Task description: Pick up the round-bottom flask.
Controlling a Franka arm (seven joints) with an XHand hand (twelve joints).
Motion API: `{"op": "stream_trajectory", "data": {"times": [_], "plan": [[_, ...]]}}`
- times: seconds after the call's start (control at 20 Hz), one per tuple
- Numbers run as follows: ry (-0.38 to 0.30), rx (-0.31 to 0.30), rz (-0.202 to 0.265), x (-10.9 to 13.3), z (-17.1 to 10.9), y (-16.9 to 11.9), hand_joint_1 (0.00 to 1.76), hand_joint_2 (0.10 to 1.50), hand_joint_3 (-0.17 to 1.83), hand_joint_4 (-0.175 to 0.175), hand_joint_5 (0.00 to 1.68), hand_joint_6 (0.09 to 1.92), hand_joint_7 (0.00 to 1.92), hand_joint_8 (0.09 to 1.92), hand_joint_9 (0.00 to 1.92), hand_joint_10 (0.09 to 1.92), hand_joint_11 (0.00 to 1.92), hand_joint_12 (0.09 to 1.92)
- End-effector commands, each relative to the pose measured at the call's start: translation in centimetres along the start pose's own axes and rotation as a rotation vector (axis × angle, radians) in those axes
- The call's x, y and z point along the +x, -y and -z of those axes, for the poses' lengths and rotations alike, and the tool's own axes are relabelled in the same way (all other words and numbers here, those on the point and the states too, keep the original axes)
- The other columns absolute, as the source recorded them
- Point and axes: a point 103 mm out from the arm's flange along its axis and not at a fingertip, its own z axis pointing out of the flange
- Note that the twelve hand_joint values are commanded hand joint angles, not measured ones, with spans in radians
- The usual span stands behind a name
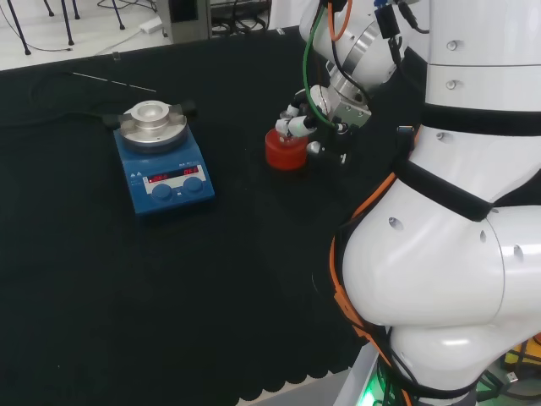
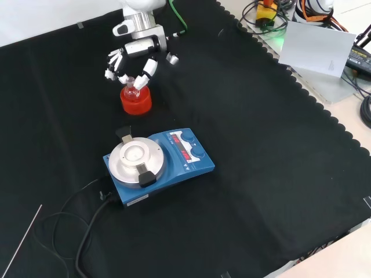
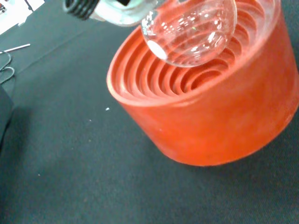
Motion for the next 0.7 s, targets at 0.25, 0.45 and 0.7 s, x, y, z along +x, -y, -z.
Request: {"op": "stream_trajectory", "data": {"times": [0.25,0.45,0.7], "plan": [[0.003,-0.002,0.016,2.9,4.3,0.9,1.05,0.77,0.75,0.086,0.97,1.23,0.44,0.55,0.61,0.54,0.16,1.33],[0.018,0.0,0.038,4.7,5.7,2.1,1.06,0.76,0.77,0.08,0.98,1.22,0.44,0.55,0.61,0.54,0.16,1.33],[0.014,-0.006,0.059,6.3,6.8,3.6,1.06,0.75,0.78,0.077,0.98,1.22,0.45,0.55,0.61,0.54,0.16,1.33]]}}
